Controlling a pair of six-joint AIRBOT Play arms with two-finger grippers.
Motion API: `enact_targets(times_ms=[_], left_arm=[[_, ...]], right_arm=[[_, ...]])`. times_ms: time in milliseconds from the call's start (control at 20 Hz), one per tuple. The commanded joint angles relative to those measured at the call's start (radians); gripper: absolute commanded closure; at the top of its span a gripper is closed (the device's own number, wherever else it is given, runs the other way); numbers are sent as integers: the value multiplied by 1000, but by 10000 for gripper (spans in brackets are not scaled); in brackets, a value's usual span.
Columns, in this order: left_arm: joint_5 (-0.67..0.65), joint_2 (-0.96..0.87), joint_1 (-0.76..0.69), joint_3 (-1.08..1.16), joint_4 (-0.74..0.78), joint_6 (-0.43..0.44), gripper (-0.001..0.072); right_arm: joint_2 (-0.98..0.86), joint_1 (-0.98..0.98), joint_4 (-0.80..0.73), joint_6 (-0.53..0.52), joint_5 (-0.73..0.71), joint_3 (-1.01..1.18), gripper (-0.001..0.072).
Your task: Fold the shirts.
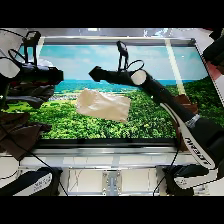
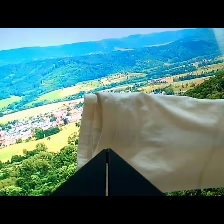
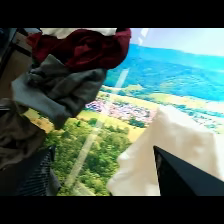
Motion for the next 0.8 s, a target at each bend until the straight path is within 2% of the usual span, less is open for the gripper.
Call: enact_targets(times_ms=[0,100,200,300,450,500,750], left_arm=[[-14,6,8,-1,1,1,695],[-14,6,8,-2,1,1,695],[-14,5,8,-3,1,0,695],[-14,-5,8,-3,0,0,696],[-14,-30,8,-4,-6,0,695],[-14,-39,7,-4,-7,0,695],[-14,-66,7,-7,-7,-1,695]], right_arm=[[50,-172,-274,53,409,47,109],[60,-288,-412,81,615,43,107],[57,-385,-381,89,668,-20,104],[40,-459,-200,79,637,-144,104],[-52,-525,116,-56,605,-326,103],[-92,-523,185,-86,585,-367,83],[-238,-402,407,-176,458,-393,83]])
